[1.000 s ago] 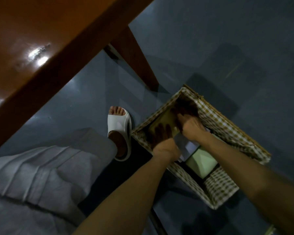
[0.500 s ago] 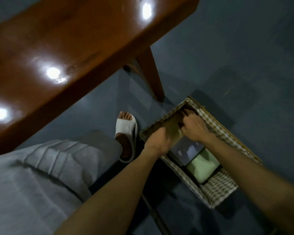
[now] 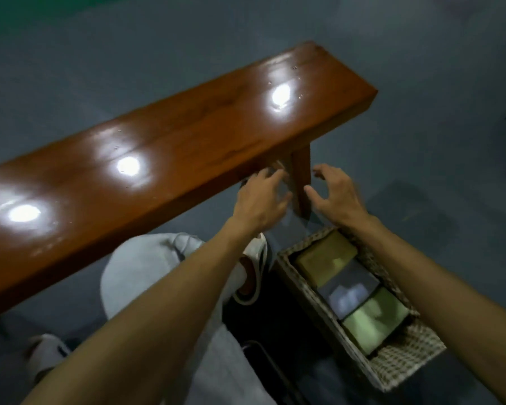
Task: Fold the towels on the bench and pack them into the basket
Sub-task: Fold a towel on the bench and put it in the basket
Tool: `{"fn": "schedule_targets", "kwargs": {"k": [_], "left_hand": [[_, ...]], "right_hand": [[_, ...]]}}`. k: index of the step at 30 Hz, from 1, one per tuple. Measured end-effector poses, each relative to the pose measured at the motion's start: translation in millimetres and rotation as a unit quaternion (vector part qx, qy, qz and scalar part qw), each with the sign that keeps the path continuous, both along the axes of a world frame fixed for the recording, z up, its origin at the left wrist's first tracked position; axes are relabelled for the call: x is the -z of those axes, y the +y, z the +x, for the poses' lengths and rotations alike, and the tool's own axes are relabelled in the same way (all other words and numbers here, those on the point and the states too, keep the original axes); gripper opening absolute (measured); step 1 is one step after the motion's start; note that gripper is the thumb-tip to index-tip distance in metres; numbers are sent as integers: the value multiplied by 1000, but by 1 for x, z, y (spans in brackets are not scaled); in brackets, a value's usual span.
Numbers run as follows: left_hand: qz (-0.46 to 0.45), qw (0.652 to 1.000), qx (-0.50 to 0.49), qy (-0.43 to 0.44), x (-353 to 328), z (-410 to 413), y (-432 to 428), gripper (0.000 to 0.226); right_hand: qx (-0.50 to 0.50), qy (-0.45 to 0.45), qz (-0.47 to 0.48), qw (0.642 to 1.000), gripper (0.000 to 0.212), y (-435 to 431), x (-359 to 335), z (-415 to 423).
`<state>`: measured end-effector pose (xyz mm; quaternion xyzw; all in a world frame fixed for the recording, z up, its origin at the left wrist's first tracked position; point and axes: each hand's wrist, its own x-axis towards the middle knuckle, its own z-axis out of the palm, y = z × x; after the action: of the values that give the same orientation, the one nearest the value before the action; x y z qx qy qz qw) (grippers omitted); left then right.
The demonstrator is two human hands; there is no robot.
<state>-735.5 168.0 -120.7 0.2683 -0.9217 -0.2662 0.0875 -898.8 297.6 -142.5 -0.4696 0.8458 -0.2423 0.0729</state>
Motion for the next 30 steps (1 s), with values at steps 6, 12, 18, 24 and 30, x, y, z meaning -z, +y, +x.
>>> {"fn": "schedule_targets", "kwargs": {"k": [6, 12, 18, 24, 30], "left_hand": [[-85, 994, 3, 69, -56, 36, -34, 34], [-160, 980, -108, 43, -97, 97, -95, 44], [-147, 970, -191, 21, -109, 203, -156, 42], [-137, 949, -285, 6, -108, 335, -186, 40], [-141, 907, -396, -4, -99, 471, -192, 40]], "right_hand": [[-33, 71, -83, 993, 46, -67, -77, 40], [-102, 84, -95, 987, 54, -124, -118, 88], [-178, 76, -73, 978, 51, -187, -132, 150], [-266, 55, -55, 961, 56, -253, -133, 255], [-367, 37, -47, 928, 54, -299, -121, 384]]}}
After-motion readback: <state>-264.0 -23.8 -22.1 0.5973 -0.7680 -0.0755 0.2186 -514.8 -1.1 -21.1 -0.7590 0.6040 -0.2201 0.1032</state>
